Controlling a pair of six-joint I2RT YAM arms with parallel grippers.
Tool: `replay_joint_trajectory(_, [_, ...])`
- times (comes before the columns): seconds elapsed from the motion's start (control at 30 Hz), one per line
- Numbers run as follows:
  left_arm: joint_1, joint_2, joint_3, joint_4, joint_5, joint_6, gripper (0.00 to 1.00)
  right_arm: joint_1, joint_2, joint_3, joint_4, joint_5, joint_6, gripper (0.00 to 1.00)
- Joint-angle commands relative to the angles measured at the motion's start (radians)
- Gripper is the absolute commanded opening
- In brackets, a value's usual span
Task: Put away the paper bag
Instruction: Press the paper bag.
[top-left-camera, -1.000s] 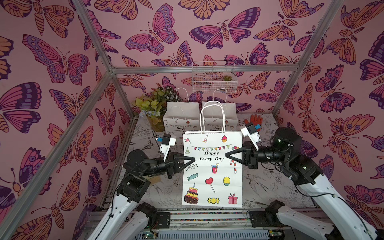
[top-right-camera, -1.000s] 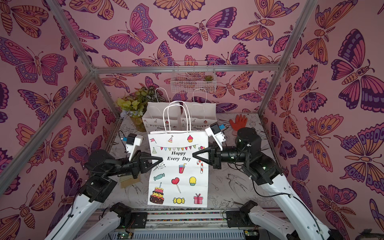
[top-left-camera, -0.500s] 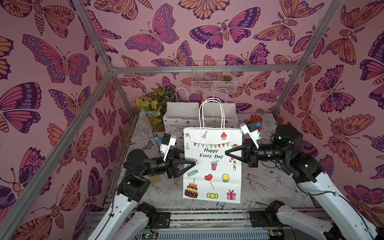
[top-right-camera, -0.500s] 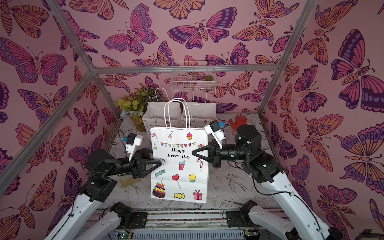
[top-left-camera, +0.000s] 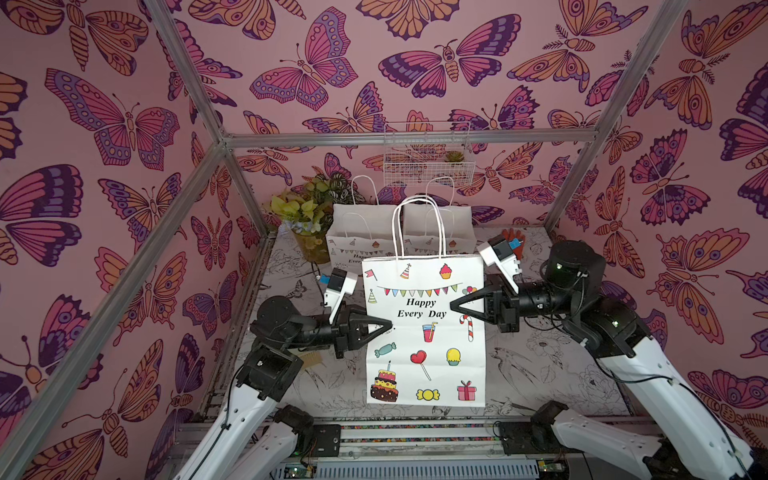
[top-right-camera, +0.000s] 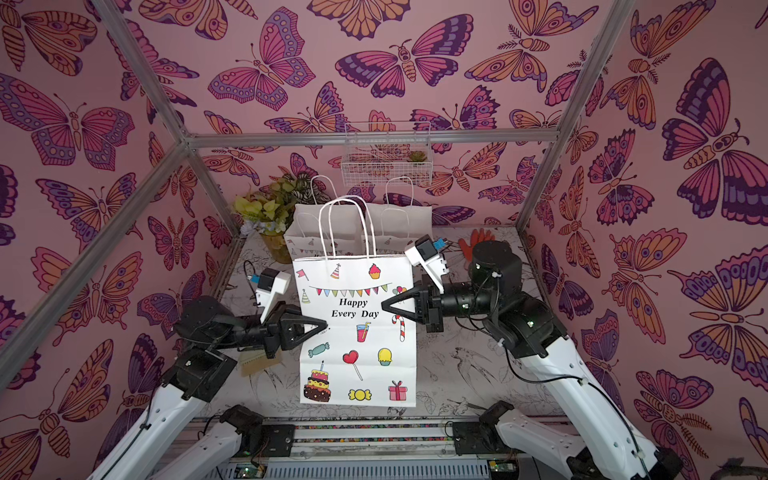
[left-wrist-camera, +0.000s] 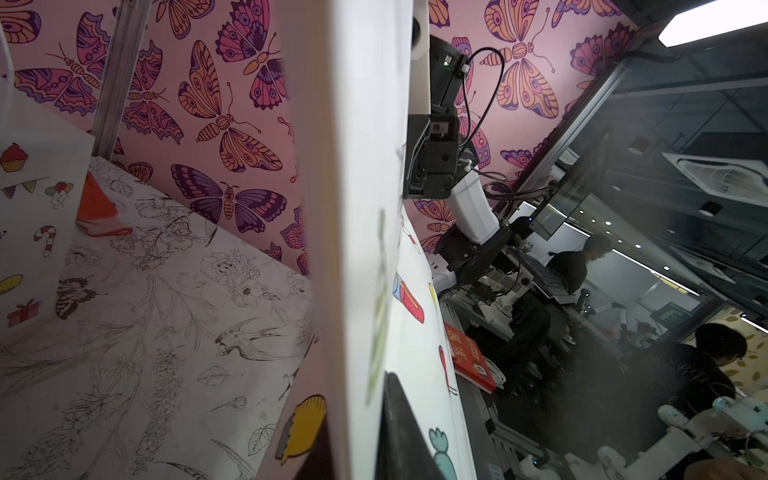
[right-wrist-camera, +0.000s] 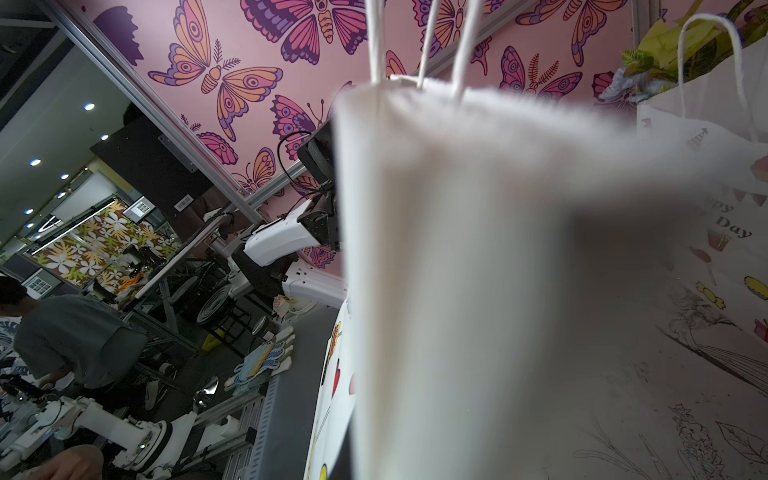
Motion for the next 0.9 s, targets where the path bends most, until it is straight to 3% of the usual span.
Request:
replay_joint_trajectory(0.0, [0.002, 0.001, -0.007, 0.014, 0.026, 0.015, 0.00, -0.011, -0.003, 0.043, -0.005, -0.009, -0.028, 0.00])
replay_joint_trajectory(0.13, [0.002, -0.003, -0.003, 0.010, -0.005, 0.021, 0.00, -0.010, -0.013, 0.034, -0.018, -0.005, -0.030, 0.01])
replay_joint_trajectory(0.3, [0.003, -0.015, 0.004, 0.002, -0.039, 0.026, 0.00, -0.009, -0.079, -0.046, -0.020, 0.012, -0.013, 0.30])
replay_joint_trajectory(0.4, [0.004, -0.018, 0.006, -0.001, -0.052, 0.027, 0.00, -0.010, -0.125, -0.098, -0.012, 0.030, 0.003, 0.42])
replay_joint_trajectory(0.73, [0.004, -0.022, 0.010, -0.001, -0.095, 0.028, 0.00, -0.009, -0.119, -0.171, 0.110, 0.027, 0.098, 0.50])
replay_joint_trajectory(0.87, [0.004, -0.027, 0.011, 0.000, -0.112, 0.029, 0.00, -0.007, -0.123, -0.208, 0.172, 0.035, 0.139, 0.62])
